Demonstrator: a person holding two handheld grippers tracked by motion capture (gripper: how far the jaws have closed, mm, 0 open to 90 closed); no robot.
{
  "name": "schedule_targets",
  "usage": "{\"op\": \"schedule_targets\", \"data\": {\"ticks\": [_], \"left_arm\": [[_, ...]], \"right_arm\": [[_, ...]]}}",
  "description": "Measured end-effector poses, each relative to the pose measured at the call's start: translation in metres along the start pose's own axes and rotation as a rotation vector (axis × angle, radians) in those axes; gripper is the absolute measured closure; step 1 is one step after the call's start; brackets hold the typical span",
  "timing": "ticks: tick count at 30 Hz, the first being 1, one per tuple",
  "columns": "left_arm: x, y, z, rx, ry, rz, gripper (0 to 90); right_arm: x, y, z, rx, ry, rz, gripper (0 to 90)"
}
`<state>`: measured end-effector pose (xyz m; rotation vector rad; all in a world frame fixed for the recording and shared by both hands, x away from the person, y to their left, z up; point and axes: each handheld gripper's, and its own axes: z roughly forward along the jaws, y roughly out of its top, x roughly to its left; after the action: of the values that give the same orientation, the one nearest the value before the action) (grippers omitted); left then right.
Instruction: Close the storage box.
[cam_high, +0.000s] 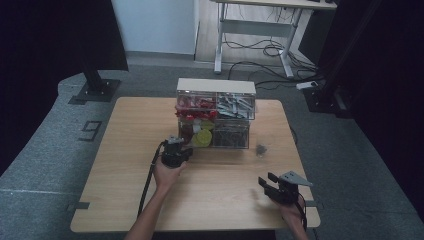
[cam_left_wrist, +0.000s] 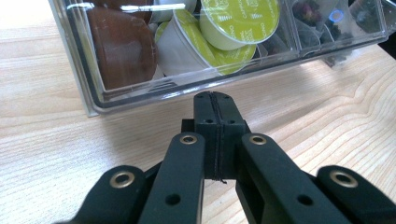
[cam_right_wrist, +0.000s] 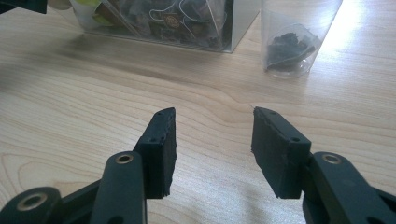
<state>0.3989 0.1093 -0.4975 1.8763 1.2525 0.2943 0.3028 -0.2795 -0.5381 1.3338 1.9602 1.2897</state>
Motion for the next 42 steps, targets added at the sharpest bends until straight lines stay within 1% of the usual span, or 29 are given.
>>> {"op": "schedule_targets", "data": {"ticks": [4,5,6,7,8,9,11,13,16,18,21,23,26,31,34,36,42], "left_arm": [[0.000,-0.004,-0.001,-0.006,-0.006,0.001,87.4],[0.001,-0.005,-0.002,0.001,-0.003,0.012,87.1],[0.000,-0.006,-0.002,-0.004,0.003,0.014,86.7],[0.001,-0.007,-0.003,-0.003,0.003,0.020,86.1],[0.001,-0.008,-0.003,-0.010,-0.001,0.018,85.2],[0.001,-0.009,-0.004,-0.008,-0.002,0.027,83.7],[0.001,-0.011,-0.006,-0.007,-0.008,0.042,79.6],[0.001,-0.015,-0.007,-0.011,-0.005,0.055,73.1],[0.004,-0.021,-0.010,-0.026,-0.007,0.055,65.9],[0.006,-0.024,-0.012,-0.031,-0.016,0.049,62.7],[0.007,-0.029,-0.017,-0.046,-0.021,0.052,58.9],[0.006,-0.033,-0.020,-0.052,-0.024,0.062,55.6],[0.004,-0.039,-0.025,-0.046,-0.016,0.086,51.7],[0.000,-0.052,-0.035,-0.039,-0.008,0.118,48.4],[0.000,-0.060,-0.042,-0.041,-0.009,0.120,47.6],[0.001,-0.067,-0.049,-0.039,-0.005,0.135,46.5],[0.008,-0.090,-0.065,-0.030,0.010,0.138,46.0]], "right_arm": [[0.000,-0.001,0.001,0.003,-0.001,0.001,49.7],[0.001,-0.001,0.001,0.004,-0.001,0.000,49.7],[0.001,-0.001,0.002,0.005,-0.001,-0.001,49.6],[0.001,-0.001,0.002,0.005,-0.002,-0.001,49.6],[0.000,-0.001,0.002,0.006,-0.002,0.000,49.6],[0.000,-0.002,0.002,0.006,-0.003,0.002,49.5],[-0.001,-0.002,0.002,0.006,-0.005,0.005,49.4],[-0.002,-0.002,0.003,0.007,-0.006,0.009,49.2],[-0.003,-0.003,0.004,0.011,-0.007,0.013,48.7],[-0.003,-0.004,0.004,0.008,-0.012,0.013,48.7],[-0.003,-0.004,0.004,0.008,-0.013,0.013,48.7],[-0.004,-0.004,0.004,0.009,-0.012,0.014,48.7],[-0.005,-0.005,0.004,0.013,-0.016,0.017,48.7],[-0.008,-0.006,0.004,0.018,-0.023,0.022,48.6],[-0.010,-0.006,0.003,0.023,-0.030,0.022,48.4],[-0.011,-0.007,0.002,0.025,-0.035,0.025,48.3],[-0.015,-0.013,-0.002,0.039,-0.050,0.038,48.2]]}}
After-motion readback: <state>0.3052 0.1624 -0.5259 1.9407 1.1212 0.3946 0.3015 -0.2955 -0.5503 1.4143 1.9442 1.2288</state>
